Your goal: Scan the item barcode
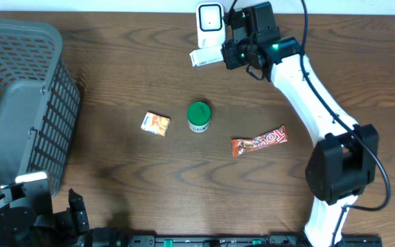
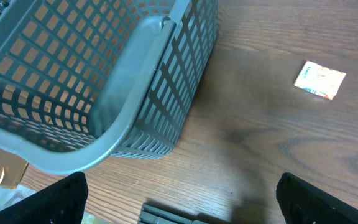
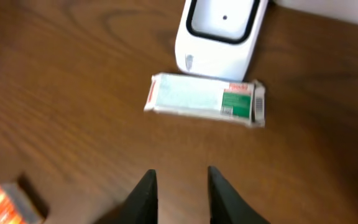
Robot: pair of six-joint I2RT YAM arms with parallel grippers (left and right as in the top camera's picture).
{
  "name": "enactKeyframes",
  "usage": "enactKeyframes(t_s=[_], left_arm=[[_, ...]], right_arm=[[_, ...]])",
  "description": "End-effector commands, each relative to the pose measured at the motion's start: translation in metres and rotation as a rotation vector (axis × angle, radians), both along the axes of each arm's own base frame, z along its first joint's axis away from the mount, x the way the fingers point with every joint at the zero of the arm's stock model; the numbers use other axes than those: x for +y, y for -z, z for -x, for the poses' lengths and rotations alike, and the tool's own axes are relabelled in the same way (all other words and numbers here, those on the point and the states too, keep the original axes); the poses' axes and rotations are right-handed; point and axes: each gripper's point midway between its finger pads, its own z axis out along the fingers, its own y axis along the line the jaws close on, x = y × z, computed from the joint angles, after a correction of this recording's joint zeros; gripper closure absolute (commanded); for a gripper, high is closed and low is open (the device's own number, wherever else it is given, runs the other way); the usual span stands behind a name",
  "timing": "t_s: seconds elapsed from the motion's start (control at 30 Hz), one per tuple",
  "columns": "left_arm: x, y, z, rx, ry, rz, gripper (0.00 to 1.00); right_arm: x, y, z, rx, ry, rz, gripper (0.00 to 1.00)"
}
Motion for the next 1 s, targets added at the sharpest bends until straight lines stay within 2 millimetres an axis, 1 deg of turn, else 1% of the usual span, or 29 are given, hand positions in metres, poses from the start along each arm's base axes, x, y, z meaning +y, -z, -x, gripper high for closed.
enactKeyframes(t_s=[0.0, 0.03, 0.1, 0.17, 0.3, 0.37, 0.43, 0.53, 0.7, 0.83, 0.97], left_arm=[[0.002, -0.002, 0.001, -0.007, -0.021, 0.0, 0.03], [0.002, -0.002, 0.001, -0.008, -0.021, 0.0, 0.03], [0.002, -0.002, 0.001, -0.007, -0.021, 0.0, 0.03], [0.002, -0.002, 0.001, -0.008, -0.021, 0.0, 0.03], [0.002, -0.002, 0.001, -0.008, -0.021, 0.0, 0.03], [0.002, -0.002, 0.001, -0.008, -0.021, 0.0, 0.03], [0.002, -0.002, 0.001, -0.007, -0.021, 0.0, 0.03], [0.002, -0.002, 0.001, -0.007, -0.021, 0.0, 0.03], [0.002, -0.002, 0.001, -0.007, -0.021, 0.0, 0.03], [0.002, -0.002, 0.001, -0.008, -0.021, 0.0, 0.03], [0.002, -0.002, 0.001, -0.007, -0.021, 0.0, 0.03]], right_arm=[[0.018, 0.051, -0.017, 0.025, -0.009, -0.004, 0.8], [0.022, 0.058, -0.02, 0.021, -0.012, -0.006, 0.85], [0.031, 0.078, -0.031, 0.001, -0.017, -0.017, 0.94], [0.037, 0.09, -0.039, -0.021, -0.021, -0.024, 0.99], [0.045, 0.1, -0.059, -0.102, -0.02, -0.052, 0.99], [0.045, 0.105, -0.065, -0.123, -0.008, -0.049, 0.99], [0.041, 0.113, -0.073, -0.148, 0.018, -0.033, 0.99], [0.039, 0.118, -0.077, -0.16, 0.026, -0.032, 0.99], [0.041, 0.133, -0.082, -0.17, 0.027, -0.035, 0.99], [0.033, 0.145, -0.089, -0.189, 0.068, -0.004, 0.99], [0.031, 0.153, -0.088, -0.176, 0.072, 0.007, 0.99]])
